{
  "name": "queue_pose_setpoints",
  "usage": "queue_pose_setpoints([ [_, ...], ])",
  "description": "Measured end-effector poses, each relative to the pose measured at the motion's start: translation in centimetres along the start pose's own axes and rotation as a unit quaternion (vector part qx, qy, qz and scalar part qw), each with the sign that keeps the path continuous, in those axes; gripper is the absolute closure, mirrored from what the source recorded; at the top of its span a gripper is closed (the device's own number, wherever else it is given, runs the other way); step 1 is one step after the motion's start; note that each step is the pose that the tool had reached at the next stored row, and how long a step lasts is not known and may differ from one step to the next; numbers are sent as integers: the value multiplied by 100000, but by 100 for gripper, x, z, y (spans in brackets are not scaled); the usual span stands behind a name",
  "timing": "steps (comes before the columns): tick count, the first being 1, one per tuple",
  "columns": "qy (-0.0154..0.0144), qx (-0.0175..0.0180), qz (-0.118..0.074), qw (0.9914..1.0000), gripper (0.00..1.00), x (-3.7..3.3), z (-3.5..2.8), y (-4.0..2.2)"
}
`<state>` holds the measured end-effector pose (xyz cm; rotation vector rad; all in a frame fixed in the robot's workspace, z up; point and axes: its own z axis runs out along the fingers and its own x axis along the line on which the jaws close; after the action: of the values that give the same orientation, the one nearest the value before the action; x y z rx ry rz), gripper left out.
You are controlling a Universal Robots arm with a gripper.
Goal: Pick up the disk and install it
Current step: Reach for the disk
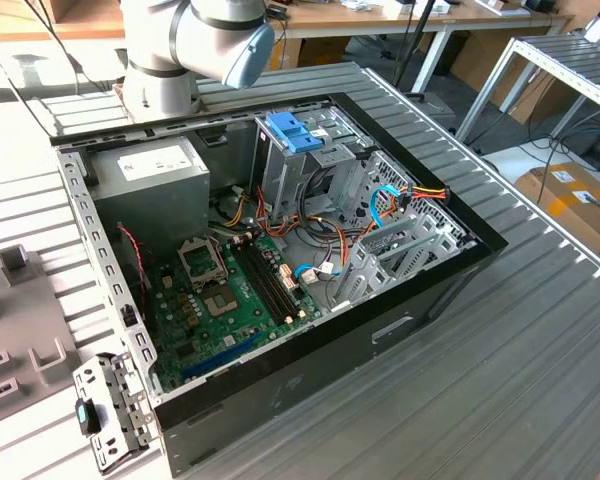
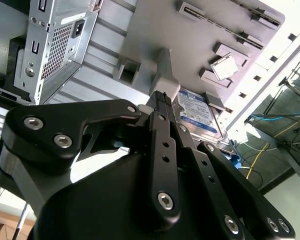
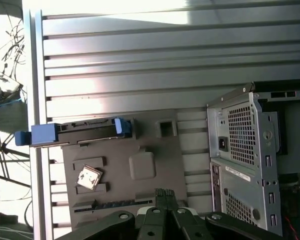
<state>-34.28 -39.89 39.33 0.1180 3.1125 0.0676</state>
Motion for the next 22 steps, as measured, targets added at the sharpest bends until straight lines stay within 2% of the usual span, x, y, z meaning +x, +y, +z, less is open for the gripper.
queue_pose_setpoints([
  [11,-2,-1,-1,100000,89,162,-4,-12],
  [17,1,0,-3,100000,89,225,-6,-17],
  [20,-3,-2,0,100000,89,295,-8,-22],
  [22,-3,-1,-1,100000,89,315,-9,-24],
])
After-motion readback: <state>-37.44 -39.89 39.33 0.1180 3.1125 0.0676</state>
